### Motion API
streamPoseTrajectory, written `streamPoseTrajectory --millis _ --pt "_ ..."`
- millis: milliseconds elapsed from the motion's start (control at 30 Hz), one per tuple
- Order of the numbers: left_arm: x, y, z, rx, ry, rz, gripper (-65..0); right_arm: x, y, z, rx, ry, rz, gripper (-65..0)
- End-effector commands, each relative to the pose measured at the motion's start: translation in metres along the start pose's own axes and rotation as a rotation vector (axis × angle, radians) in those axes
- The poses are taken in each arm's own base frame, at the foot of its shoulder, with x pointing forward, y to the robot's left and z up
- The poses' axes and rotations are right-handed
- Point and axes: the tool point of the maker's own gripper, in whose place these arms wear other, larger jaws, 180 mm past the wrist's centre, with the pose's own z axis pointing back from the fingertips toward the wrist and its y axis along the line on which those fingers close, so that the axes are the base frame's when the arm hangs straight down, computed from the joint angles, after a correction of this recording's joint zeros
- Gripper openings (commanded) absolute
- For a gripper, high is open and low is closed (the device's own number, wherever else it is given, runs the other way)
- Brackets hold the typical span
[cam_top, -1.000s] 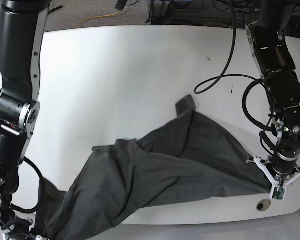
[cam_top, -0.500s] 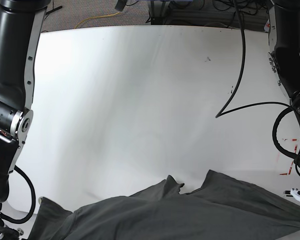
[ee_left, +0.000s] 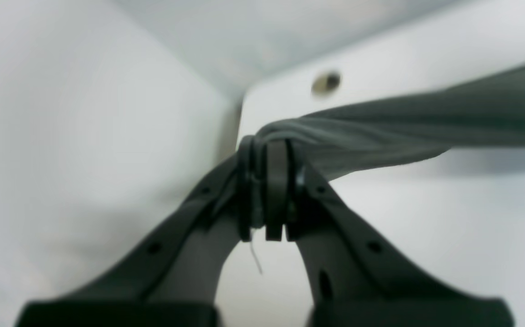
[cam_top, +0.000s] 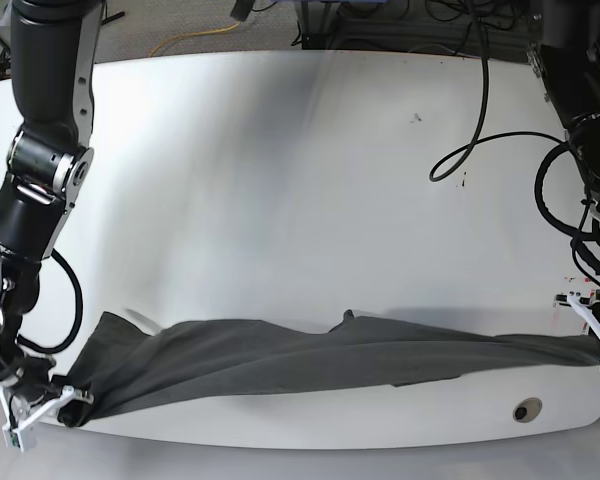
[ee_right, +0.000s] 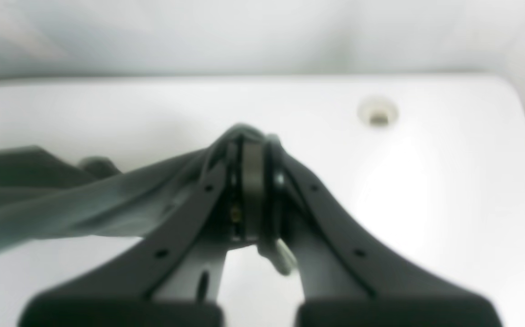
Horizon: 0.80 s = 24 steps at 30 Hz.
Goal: Fold the T-shirt properly
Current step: 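Lay the shirt down and drag it flat, grippers spreading apart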
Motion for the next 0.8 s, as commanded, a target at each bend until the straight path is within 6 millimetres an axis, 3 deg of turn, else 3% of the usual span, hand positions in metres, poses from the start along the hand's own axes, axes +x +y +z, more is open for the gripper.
streamPoseTrajectory --millis 0,333,767 --pt "0.004 0.006 0.005 0.020 -0.044 -0.010 -65.0 0.024 -0.006 0.018 -0.017 -0.104 0.018 -65.0" --pt "-0.082 -0.022 0.022 -0.050 0.090 -0.042 -65.0 -0.080 0.009 0.035 0.059 -0.009 -0.054 -65.0" --pt "-0.175 -0.031 0.068 -0.133 0.302 -0.070 -65.0 -0.170 0.025 0.080 0.126 0.080 -0.128 -65.0"
